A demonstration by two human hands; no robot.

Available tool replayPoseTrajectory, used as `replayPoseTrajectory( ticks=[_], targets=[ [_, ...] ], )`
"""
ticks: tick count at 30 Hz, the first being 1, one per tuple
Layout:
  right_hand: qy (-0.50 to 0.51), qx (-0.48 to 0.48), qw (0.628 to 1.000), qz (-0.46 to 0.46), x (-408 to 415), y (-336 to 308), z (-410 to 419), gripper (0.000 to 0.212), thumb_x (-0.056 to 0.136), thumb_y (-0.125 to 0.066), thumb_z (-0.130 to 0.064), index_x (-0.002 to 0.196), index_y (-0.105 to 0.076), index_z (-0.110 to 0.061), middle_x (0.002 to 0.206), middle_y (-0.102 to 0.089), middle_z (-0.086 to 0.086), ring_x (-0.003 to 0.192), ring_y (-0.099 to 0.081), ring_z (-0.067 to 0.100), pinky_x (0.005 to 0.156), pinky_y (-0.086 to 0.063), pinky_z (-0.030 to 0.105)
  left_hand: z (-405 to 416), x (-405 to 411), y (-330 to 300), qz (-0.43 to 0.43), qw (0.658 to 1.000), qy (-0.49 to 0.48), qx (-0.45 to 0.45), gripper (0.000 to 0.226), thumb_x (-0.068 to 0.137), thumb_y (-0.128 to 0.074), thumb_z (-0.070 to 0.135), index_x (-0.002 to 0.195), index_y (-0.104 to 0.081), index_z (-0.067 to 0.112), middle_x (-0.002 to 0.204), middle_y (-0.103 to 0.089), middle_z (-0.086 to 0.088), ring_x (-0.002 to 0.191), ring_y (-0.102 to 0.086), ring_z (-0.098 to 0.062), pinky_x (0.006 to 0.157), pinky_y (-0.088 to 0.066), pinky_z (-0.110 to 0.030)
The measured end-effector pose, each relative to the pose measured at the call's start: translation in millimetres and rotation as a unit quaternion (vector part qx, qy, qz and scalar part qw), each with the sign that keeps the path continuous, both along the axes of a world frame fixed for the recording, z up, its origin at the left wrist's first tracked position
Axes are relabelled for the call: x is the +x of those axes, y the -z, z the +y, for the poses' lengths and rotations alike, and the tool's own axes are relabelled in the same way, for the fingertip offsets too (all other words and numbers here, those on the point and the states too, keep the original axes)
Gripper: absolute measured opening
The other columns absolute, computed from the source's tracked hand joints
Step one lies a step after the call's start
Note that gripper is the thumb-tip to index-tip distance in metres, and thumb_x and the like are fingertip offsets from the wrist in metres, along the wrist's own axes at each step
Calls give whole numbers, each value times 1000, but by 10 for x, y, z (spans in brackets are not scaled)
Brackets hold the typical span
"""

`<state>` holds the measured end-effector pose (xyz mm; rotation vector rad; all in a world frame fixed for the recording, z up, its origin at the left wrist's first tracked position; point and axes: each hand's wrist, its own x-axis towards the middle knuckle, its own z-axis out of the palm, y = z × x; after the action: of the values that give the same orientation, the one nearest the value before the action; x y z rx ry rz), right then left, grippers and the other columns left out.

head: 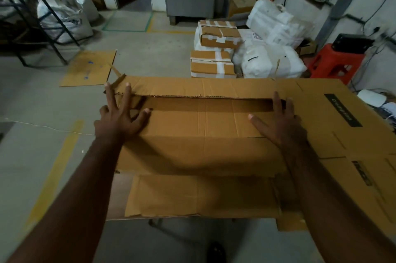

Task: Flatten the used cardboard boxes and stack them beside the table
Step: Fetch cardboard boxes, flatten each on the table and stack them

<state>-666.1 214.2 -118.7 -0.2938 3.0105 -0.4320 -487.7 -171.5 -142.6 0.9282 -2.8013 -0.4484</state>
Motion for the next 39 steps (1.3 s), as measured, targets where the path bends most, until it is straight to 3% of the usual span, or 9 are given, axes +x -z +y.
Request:
replayPoseTrajectory(
  ticks=[5,8,12,15,19,23,33,37,39],
  targets=[
    [-1,-16,989,149,222,172,-41,108,84,-43,-86,161,12,-34,170,1,17,155,-8,43,113,-15,73,230,159,45,38,997,11,-66,90,85,-19,88,158,9,46,167,26,-2,156,3,-39,110,-12,-77],
    [-140,-1,961,239,554,311,-239,107,85,-40,-86,165,-8,-21,171,-8,14,157,-10,34,121,-14,65,561,258,147,47,987,126,-90,97,84,-21,89,160,9,38,170,17,-4,157,5,-29,118,5,-68],
    [-325,98,898,280,1081,742,-584,120,75,-55,-86,164,-16,-15,170,-12,15,157,-14,31,121,-15,63,1039,387,519,36,937,302,-169,115,79,-40,90,164,-8,20,171,6,-12,157,4,-33,115,-3,-74],
    [-317,158,872,338,1222,995,-691,128,70,-70,-77,164,-12,-13,170,-10,17,157,-15,33,118,-19,67,1156,391,678,25,926,306,-219,125,72,-60,84,164,-9,17,170,6,-16,156,7,-37,113,1,-78],
    [-273,186,876,352,1233,1085,-804,110,82,-66,-58,165,-7,-15,171,-9,14,157,-14,33,115,-24,70,1190,338,713,-17,926,279,-255,135,67,-83,64,164,1,22,169,15,-15,155,14,-38,111,0,-81],
    [-248,182,876,372,1278,1172,-849,88,92,-49,-47,164,-11,-13,170,-15,14,156,-18,34,111,-31,71,1224,354,794,-8,922,244,-300,122,80,-81,31,162,9,24,169,17,-14,156,10,-39,110,-7,-81],
    [-201,142,881,404,1253,1268,-901,74,102,-56,-39,162,-24,-10,167,-24,19,154,-24,33,112,-31,70,1266,301,759,-47,905,266,-329,126,78,-80,30,161,14,24,167,20,-18,154,12,-44,109,-11,-82],
    [-242,168,906,304,1327,1150,-747,116,75,-74,-45,164,-8,-10,170,-5,21,158,-8,34,117,-15,71,1256,320,546,-74,898,319,-293,135,69,-83,45,162,12,21,166,23,-20,152,18,-47,109,-7,-83],
    [-267,153,915,261,1409,1013,-600,123,67,-74,-53,164,-10,-13,171,-6,17,158,-11,31,116,-20,67,1196,393,390,-98,890,357,-267,140,63,-84,55,162,9,21,166,24,-19,151,19,-46,110,-8,-81]
  ],
)
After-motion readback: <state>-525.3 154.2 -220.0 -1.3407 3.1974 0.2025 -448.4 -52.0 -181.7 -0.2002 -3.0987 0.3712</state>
